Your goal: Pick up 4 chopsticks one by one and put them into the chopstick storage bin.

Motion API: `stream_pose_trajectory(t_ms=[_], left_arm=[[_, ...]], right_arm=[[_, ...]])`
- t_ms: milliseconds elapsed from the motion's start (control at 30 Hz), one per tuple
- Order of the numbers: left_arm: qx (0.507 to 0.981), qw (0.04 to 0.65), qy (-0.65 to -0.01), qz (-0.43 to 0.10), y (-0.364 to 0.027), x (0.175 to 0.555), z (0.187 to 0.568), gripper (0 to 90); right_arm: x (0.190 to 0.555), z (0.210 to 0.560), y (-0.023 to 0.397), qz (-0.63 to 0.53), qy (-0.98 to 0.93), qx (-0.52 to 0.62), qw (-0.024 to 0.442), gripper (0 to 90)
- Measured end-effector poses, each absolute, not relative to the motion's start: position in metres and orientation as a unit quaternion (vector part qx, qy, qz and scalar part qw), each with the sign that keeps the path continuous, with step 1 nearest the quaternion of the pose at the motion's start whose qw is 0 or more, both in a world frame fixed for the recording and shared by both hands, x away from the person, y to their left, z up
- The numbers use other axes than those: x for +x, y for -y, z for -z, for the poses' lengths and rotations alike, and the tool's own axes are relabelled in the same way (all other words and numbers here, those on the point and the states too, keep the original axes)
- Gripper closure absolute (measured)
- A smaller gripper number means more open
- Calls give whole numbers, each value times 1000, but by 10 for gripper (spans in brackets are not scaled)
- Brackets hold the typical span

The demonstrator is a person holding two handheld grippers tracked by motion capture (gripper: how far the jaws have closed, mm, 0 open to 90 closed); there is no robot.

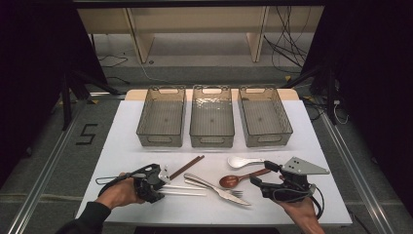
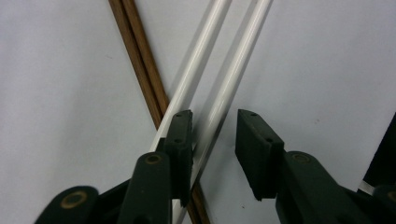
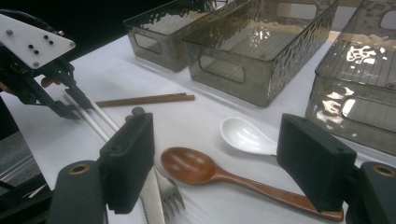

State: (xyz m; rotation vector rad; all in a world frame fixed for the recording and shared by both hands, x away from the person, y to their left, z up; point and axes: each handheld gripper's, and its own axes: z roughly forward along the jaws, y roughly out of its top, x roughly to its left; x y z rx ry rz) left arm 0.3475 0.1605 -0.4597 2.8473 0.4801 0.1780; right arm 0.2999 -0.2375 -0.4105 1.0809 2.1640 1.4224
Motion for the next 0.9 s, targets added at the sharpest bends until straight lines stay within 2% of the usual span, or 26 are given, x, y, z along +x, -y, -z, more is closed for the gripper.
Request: stream_pose_trajectory(t_ms=[367, 900], left_arm=[[985, 100, -130, -45, -157, 343, 462, 804], [991, 96, -84, -38, -156, 336, 459, 838]], right_arm=[[300, 411, 237, -496, -762, 382, 163, 285], [301, 411, 237, -492, -765, 383, 161, 285]])
